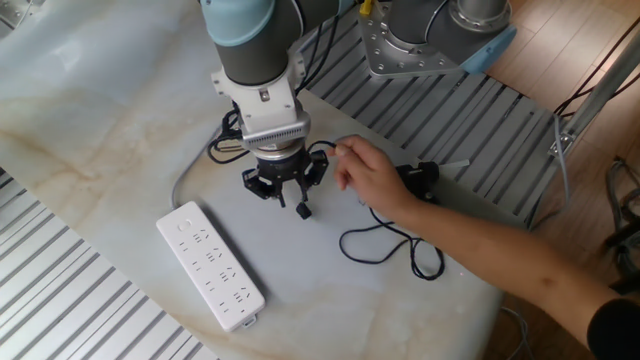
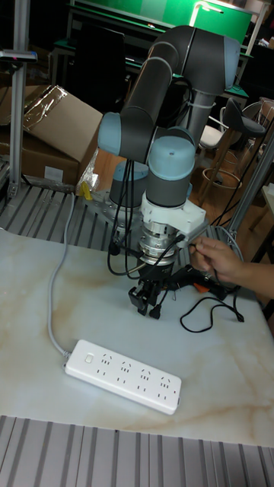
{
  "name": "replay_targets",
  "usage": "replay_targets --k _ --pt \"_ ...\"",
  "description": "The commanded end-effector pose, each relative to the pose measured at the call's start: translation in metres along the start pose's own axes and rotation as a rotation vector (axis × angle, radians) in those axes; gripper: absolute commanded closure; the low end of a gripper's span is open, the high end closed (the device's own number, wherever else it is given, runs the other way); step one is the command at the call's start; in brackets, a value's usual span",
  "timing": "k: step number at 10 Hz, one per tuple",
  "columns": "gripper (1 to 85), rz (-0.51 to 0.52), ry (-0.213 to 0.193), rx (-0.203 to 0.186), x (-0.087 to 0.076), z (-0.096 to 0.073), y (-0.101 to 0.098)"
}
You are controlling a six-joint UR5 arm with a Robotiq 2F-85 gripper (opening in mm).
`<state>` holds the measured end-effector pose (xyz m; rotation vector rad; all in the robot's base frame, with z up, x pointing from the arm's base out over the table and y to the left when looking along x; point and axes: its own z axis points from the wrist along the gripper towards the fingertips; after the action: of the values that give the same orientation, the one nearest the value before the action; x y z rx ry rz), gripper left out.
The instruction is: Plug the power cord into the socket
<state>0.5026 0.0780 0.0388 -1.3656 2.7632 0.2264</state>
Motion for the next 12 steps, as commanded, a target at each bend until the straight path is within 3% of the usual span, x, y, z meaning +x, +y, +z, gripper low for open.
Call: replay_targets --k 1,4,12 --pt "47.3 0.013 -0.024 -0.009 -0.006 -0.002 0.003" --pt "47.3 0.045 -0.084 -0.052 -0.023 -0.004 0.015" --pt "47.3 0.073 -0.048 -0.031 -0.015 -0.001 0.013"
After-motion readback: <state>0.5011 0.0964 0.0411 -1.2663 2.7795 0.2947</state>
